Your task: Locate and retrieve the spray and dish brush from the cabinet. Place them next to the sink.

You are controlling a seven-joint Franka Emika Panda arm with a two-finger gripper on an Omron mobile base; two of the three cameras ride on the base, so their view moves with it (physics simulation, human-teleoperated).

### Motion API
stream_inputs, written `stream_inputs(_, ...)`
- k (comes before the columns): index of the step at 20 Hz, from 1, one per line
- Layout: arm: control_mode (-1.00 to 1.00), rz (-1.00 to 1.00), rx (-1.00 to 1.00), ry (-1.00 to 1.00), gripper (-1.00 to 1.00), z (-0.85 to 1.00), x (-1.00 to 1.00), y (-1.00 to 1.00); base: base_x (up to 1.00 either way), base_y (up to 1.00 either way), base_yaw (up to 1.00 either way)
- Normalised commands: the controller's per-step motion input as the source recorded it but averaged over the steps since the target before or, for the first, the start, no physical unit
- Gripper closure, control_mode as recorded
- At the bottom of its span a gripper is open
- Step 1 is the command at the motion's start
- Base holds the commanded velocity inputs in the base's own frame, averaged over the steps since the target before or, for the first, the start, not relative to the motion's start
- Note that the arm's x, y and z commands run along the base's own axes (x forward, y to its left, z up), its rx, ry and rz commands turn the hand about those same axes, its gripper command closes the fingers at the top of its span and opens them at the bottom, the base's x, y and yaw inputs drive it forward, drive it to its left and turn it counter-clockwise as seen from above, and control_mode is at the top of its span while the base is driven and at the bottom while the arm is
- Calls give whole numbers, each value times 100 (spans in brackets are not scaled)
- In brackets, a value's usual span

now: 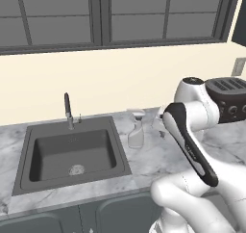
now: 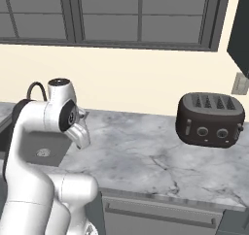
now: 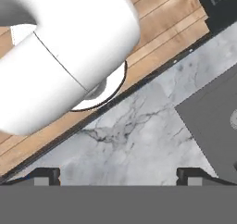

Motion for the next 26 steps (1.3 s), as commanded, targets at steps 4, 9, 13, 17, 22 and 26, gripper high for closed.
stream_inputs(4, -100, 50, 0, -10, -100, 0, 0, 0, 0, 0, 0)
stream_inputs(9, -100, 22, -2, -5, -100, 3, -4, 1, 0, 0, 0)
stream_inputs(13, -100, -5, 0, 0, -100, -2, -8, -1, 0, 0, 0)
stream_inputs(17, -100, -14, 0, -5, -100, 4, -60, 0, 0, 0, 0)
stream_inputs(22, -100, -9, -4, -12, -100, 29, -50, 7, 0, 0, 0)
stream_inputs(26, -100, -32, 2, -1, -100, -2, -2, -2, 0, 0, 0)
